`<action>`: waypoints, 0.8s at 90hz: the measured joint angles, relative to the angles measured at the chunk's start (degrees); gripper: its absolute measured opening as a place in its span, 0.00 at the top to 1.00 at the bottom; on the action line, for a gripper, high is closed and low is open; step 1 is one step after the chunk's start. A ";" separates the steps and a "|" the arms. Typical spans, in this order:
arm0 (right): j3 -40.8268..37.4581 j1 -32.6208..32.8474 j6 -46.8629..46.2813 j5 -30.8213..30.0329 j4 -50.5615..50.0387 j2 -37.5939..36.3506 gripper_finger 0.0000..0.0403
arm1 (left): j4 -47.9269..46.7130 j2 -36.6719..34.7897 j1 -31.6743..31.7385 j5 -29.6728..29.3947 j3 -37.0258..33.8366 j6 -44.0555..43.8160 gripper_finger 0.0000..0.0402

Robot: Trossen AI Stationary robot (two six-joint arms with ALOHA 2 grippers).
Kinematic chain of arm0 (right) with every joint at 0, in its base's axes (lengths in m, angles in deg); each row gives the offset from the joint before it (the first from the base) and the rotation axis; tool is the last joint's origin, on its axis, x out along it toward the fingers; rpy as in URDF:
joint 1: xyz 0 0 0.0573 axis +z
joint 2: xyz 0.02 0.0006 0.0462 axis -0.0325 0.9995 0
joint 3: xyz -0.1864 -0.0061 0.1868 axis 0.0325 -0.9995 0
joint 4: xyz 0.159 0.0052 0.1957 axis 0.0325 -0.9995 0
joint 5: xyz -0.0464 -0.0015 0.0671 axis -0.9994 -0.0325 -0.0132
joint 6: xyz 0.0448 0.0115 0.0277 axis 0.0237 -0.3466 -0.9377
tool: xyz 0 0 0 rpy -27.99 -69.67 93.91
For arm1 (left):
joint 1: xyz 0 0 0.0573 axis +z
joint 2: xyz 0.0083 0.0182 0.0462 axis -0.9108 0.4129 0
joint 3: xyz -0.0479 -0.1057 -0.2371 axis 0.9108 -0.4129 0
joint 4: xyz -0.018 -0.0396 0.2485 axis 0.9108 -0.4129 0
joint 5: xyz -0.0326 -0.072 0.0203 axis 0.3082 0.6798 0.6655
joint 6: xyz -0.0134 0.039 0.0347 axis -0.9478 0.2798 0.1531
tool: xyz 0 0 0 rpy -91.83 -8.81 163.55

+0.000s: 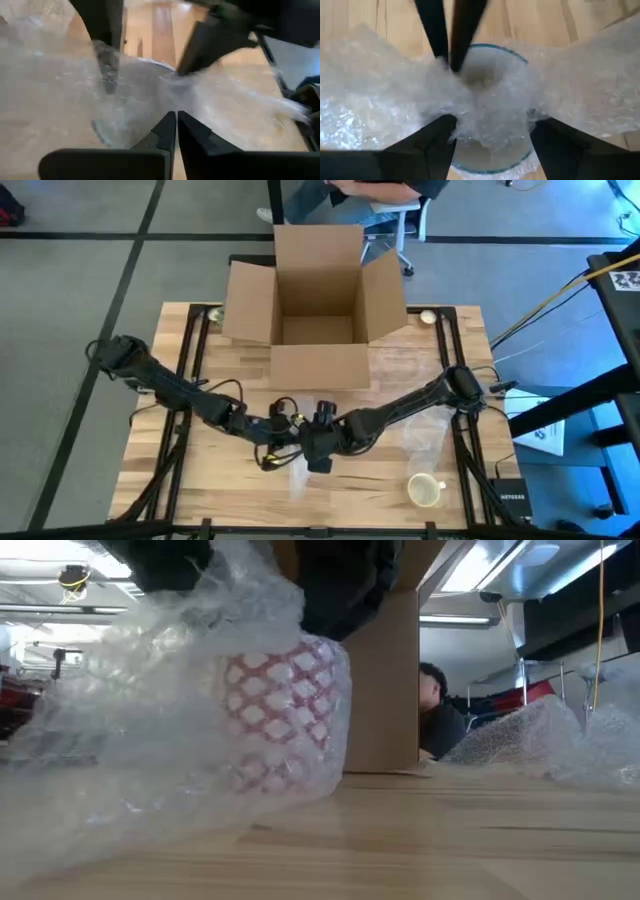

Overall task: Wrap mug
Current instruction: Wrap the red mug with the bubble wrap

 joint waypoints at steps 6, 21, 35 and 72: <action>-0.02 -0.09 0.18 0.17 0.40 0.06 0.44 | -1.89 -2.74 -0.63 -2.17 0.04 0.51 1.00; -0.06 -0.04 0.48 0.92 0.77 0.08 0.44 | -3.29 -6.92 -0.30 -16.65 -0.38 2.15 1.00; -0.06 -0.04 0.63 1.00 0.82 0.10 0.44 | -0.83 -5.11 4.69 -21.00 -2.69 3.56 1.00; -0.06 0.07 1.25 1.10 0.90 0.15 0.44 | 11.66 5.11 1.57 -0.73 -3.26 4.37 1.00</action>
